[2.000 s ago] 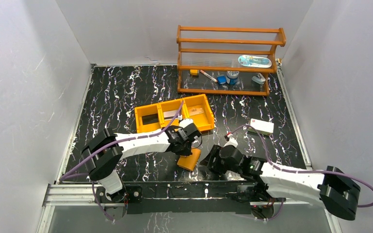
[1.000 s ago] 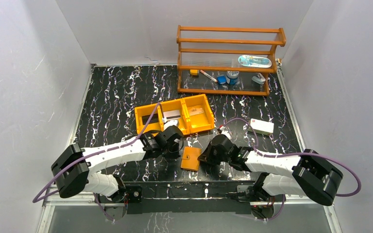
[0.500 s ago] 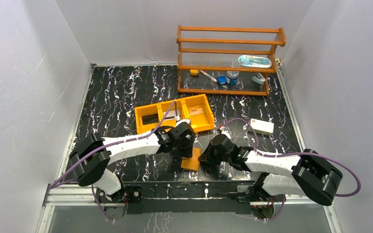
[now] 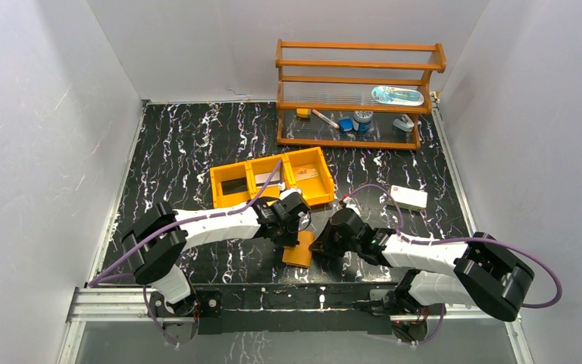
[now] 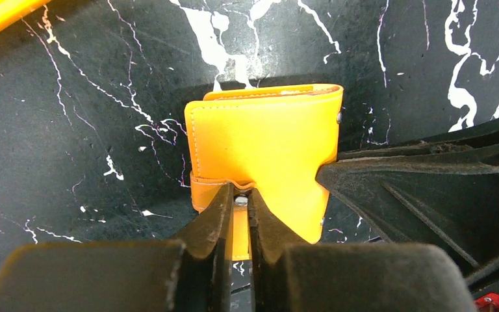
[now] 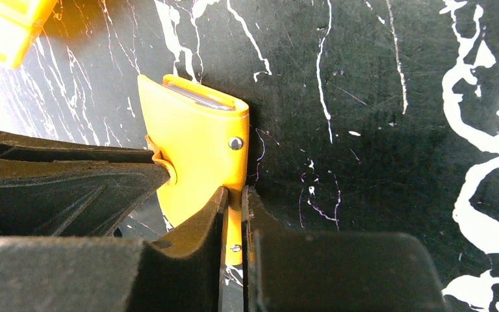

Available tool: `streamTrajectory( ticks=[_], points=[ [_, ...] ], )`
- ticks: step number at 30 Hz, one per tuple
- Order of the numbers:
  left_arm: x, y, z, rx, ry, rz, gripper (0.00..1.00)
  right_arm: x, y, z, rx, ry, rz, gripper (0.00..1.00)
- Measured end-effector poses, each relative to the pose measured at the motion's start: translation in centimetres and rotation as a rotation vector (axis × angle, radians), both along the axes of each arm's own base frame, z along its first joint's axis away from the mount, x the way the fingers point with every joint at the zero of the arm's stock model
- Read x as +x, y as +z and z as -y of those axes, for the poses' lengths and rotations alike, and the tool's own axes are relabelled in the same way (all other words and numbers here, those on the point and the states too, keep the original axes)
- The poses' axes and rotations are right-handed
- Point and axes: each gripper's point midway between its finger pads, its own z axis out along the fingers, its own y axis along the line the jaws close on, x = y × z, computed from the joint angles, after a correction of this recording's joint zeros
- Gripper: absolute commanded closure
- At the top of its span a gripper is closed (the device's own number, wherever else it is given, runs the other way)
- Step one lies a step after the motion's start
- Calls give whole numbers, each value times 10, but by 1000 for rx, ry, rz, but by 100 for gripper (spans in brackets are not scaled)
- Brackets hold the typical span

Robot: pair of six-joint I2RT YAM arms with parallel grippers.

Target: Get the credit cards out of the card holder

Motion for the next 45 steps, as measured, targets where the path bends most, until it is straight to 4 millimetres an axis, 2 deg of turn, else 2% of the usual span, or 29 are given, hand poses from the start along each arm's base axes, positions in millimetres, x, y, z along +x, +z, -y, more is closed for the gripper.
streamTrajectory(
  ticks=[12, 17, 19, 23, 25, 27, 29, 31, 33, 35, 36, 39, 41, 43, 45],
  points=[
    [-2, 5, -11, -27, 59, 40, 100, 1, 4, -3, 31, 14, -10, 89],
    [-16, -9, -55, 96, 81, 29, 100, 3, 0, 2, 11, 4, -14, 90],
    [-20, -10, -65, 121, 85, 25, 100, 3, -1, 2, 8, 5, -15, 89],
    [-19, -3, -66, 105, 83, 40, 64, 4, -2, 3, 4, 8, -14, 88],
    [-16, 2, -61, 92, 74, 49, 51, 4, -1, 3, 1, 8, -14, 88],
    [-10, 12, -49, 59, 61, 67, 46, 4, -1, 3, -2, 11, -12, 88],
    [-2, 25, -32, 20, 44, 85, 46, 4, -2, 4, -6, 12, -13, 88],
    [9, 35, -9, -18, 14, 100, 49, 4, -2, 4, -9, 11, -15, 88],
    [15, 28, 12, -18, -26, 81, 55, 4, -1, 4, -11, 13, -14, 87],
    [9, 1, 7, 55, -46, 26, 57, 4, -1, 4, -11, 15, -12, 88],
    [9, -4, 7, 69, -48, 16, 57, 5, 0, 4, -10, 14, -11, 87],
    [8, -3, 6, 70, -49, 11, 84, 5, 0, 4, -9, 13, -11, 88],
    [7, -4, 2, 89, -59, 6, 95, 6, 0, 4, -10, 11, -12, 88],
    [8, -1, 5, 93, -67, 6, 100, 6, 0, 4, -9, 11, -12, 88],
    [7, -2, 5, 101, -78, 6, 100, 6, 0, 5, -11, 10, -14, 87]
  ],
)
